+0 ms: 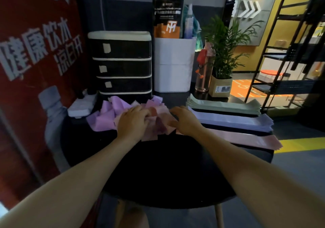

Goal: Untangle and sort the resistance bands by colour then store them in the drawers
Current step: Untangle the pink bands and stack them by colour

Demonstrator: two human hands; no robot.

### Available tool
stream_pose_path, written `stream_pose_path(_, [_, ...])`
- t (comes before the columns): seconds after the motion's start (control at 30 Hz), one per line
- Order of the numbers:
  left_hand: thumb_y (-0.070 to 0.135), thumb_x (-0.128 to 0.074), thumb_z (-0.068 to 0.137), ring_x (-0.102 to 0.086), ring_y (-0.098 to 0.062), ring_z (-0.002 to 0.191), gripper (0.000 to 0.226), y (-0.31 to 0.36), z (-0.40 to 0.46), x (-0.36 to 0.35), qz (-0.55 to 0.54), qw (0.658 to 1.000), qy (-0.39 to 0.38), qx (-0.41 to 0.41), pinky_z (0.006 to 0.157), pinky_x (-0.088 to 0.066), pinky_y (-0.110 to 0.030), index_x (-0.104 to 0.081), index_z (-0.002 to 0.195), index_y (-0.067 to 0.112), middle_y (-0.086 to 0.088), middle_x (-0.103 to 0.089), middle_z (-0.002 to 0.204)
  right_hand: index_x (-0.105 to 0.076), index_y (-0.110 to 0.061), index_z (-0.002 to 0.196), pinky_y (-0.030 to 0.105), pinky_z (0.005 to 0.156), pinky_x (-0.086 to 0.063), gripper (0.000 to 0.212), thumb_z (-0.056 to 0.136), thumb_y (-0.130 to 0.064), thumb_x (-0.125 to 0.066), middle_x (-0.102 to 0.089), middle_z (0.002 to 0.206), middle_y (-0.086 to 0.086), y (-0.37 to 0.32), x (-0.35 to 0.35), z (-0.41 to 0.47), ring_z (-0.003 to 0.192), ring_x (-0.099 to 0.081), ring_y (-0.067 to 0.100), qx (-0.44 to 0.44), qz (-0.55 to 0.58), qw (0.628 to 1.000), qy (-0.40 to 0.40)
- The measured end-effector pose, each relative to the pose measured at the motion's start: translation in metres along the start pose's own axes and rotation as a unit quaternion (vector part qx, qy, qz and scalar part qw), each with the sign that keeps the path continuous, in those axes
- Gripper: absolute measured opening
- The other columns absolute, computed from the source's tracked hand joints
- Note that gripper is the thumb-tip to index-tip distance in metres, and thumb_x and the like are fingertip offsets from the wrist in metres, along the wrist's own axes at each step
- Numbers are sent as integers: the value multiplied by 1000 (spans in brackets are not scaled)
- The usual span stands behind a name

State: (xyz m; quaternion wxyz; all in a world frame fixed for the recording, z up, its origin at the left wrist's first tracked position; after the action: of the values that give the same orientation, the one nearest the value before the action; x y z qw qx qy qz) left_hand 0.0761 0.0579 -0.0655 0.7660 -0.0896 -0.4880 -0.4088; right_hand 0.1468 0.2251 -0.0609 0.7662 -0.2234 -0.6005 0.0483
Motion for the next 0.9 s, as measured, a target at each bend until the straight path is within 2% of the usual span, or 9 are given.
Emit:
stream_pose_path(0.07, [22, -53, 90, -54, -15, 88, 12, -8, 2, 7, -70, 996, 7, 47, 67, -32, -29, -65, 92, 20, 7, -55, 96, -56, -12, 120, 34, 82, -41, 42, 82, -28, -66, -55, 116, 13, -7, -4, 2, 109, -51, 31, 0, 6, 1000, -8])
stream_pose_path(0.17, [19, -58, 88, -54, -12, 84, 9, -18, 17, 21, -159, 984, 36, 67, 72, -43, -28, -66, 89, 21, 7, -56, 92, -60, -10, 119, 34, 85, -40, 34, 88, -26, -60, -57, 114, 14, -23, 2, 6, 110, -50, 29, 24, 15, 1000, -6])
stream_pose_path(0.3, [15, -68, 83, -53, -5, 67, 6, -23, 44, 53, -256, 963, 48, 71, 62, -40, -13, -65, 82, 19, 12, -58, 73, -60, -8, 118, 27, 79, -37, 34, 87, -20, -63, -59, 113, 13, -44, 14, 16, 105, -55, 28, 43, 61, 997, 8])
stream_pose_path(0.4, [14, -70, 82, -51, -3, 65, 8, -21, 58, 75, -307, 948, 50, 67, 65, -42, -17, -64, 80, 19, 11, -59, 70, -65, -7, 92, 32, 71, -41, 17, 85, -22, -64, -59, 92, 11, -51, 18, 25, 86, -57, 28, 33, 44, 998, 1])
stream_pose_path(0.47, [16, -69, 83, -51, 0, 69, 5, -20, 65, 89, -300, 950, 57, 63, 64, -40, -14, -65, 84, 18, 12, -59, 73, -66, -3, 81, 32, 65, -41, 18, 86, -20, -61, -61, 81, 13, -55, 25, 28, 76, -57, 29, 26, 38, 999, 23])
stream_pose_path(0.57, [18, -68, 84, -53, 0, 72, 5, -24, 73, 106, -299, 948, 85, 72, 65, -39, -12, -65, 88, 18, 13, -59, 77, -71, -4, 84, 31, 69, -47, 17, 87, -15, -60, -69, 89, 14, -63, 40, 34, 83, -62, 27, 28, 73, 995, 55])
stream_pose_path(0.7, [18, -66, 86, -55, -9, 79, 2, -29, 81, 122, -339, 924, 149, 95, 73, -45, -23, -65, 88, 19, 8, -60, 80, -69, -9, 96, 32, 80, -49, 13, 87, -13, -61, -68, 99, 8, -75, 57, 43, 93, -62, 23, 46, 80, 994, 61])
stream_pose_path(0.8, [18, -63, 88, -53, -6, 71, 6, -27, 86, 133, -379, 902, 175, 109, 68, -44, -20, -65, 94, 15, 6, -59, 77, -56, -8, 110, 34, 82, -48, 30, 85, -19, -66, -64, 103, 8, -78, 55, 44, 94, -59, 22, 14, 108, 993, 48])
stream_pose_path(0.9, [16, -62, 88, -53, -5, 67, 3, -26, 88, 138, -386, 900, 166, 114, 67, -44, -21, -64, 91, 16, 6, -59, 74, -52, -8, 114, 34, 82, -49, 40, 82, -27, -69, -63, 107, 9, -80, 40, 43, 99, -61, 24, 16, 116, 993, 28])
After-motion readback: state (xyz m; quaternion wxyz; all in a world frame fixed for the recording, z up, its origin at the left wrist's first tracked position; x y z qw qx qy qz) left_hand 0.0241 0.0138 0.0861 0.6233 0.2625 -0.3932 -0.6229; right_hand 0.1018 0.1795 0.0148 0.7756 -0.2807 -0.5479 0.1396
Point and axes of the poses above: each hand's wrist, its own z-axis towards the middle knuckle, its own x-axis out of the back of the hand, y = z × x, the point moved 1 cm from there along z, towards the middle knuckle
